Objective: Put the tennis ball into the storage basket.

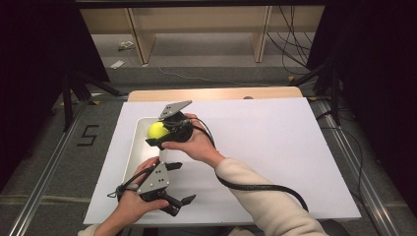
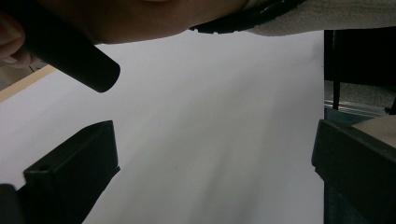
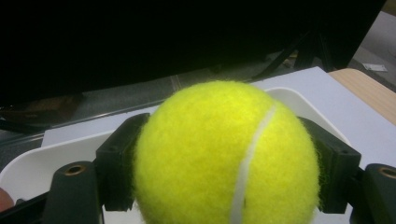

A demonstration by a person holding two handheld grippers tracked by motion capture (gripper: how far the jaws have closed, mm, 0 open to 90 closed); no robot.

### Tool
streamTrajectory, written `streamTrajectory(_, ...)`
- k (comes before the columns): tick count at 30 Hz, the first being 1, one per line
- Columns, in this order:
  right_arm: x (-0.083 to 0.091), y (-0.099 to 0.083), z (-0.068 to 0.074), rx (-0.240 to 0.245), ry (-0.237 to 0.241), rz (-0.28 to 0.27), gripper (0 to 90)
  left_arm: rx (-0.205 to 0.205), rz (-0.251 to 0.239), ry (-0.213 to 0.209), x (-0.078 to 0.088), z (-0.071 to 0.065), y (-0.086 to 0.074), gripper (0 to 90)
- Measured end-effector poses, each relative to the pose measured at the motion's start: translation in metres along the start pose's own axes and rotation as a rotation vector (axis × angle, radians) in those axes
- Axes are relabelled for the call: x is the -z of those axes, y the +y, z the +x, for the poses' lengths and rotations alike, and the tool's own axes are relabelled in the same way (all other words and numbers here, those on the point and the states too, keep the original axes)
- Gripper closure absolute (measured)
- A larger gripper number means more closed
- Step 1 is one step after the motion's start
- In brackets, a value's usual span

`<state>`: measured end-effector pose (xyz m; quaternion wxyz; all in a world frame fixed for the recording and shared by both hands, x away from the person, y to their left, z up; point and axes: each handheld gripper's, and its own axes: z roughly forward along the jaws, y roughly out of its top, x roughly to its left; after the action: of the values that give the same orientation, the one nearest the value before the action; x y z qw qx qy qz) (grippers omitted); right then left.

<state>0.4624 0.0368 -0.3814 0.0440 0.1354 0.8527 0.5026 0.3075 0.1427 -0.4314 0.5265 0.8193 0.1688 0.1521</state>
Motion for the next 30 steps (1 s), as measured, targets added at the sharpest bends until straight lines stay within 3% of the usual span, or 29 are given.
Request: streamTrajectory(30, -0.012, 0.005, 0.001, 0.007, 0.018, 0.021, 26.4, 0.000, 0.002, -0.004, -0.001, 0.000, 0.000, 0.0)
